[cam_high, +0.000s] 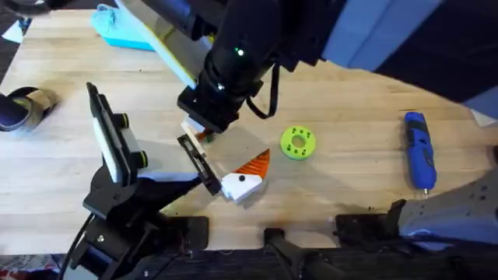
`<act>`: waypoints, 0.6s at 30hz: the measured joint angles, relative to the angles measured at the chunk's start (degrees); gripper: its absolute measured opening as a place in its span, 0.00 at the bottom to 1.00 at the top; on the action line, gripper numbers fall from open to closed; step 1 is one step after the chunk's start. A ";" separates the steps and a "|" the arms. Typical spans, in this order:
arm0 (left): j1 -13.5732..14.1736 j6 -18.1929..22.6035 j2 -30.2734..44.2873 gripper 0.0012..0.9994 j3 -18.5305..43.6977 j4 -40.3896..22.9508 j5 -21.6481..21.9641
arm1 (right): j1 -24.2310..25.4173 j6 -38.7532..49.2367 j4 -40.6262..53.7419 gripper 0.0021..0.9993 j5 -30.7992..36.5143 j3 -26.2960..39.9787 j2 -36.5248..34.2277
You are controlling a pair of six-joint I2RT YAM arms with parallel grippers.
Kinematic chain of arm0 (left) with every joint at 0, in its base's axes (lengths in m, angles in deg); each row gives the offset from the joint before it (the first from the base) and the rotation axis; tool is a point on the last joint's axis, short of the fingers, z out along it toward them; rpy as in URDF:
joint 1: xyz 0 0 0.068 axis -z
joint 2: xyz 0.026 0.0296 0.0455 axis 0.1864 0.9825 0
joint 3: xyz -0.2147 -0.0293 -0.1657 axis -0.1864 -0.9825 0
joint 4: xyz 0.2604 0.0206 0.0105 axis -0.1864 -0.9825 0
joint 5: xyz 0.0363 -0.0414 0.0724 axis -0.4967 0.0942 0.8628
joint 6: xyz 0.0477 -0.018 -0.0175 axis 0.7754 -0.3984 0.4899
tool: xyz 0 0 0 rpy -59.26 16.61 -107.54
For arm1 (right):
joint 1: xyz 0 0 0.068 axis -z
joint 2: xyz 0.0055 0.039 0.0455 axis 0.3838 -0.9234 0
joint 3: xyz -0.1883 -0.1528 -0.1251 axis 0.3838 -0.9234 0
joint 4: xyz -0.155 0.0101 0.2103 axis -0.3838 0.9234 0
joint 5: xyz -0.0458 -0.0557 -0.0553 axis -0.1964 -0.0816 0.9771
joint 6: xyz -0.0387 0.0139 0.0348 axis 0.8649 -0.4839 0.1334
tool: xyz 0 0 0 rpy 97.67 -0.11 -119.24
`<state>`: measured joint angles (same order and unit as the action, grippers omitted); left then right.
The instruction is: Pick up the gripper from the table and insert it into the empty holder that is missing its gripper. Then pick up a screw, insert it into the mounting hole, and use the screwdriver to tighten it. Finally, clean up the table by picking up the vegetable and placing it into the bucket.
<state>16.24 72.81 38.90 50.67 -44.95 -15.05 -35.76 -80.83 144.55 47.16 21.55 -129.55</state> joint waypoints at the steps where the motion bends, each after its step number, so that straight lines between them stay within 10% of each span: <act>1: 0.00 0.01 0.00 0.99 0.00 0.00 0.00 | 0.00 0.08 -0.15 0.00 -0.05 0.00 -0.11; 18: 0.00 0.02 0.00 0.99 0.00 0.02 0.00 | 0.00 1.12 -0.08 0.00 -1.65 0.00 -0.27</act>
<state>16.24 72.83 38.90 50.67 -44.94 -15.05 -35.76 -79.70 144.48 45.51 21.55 -129.82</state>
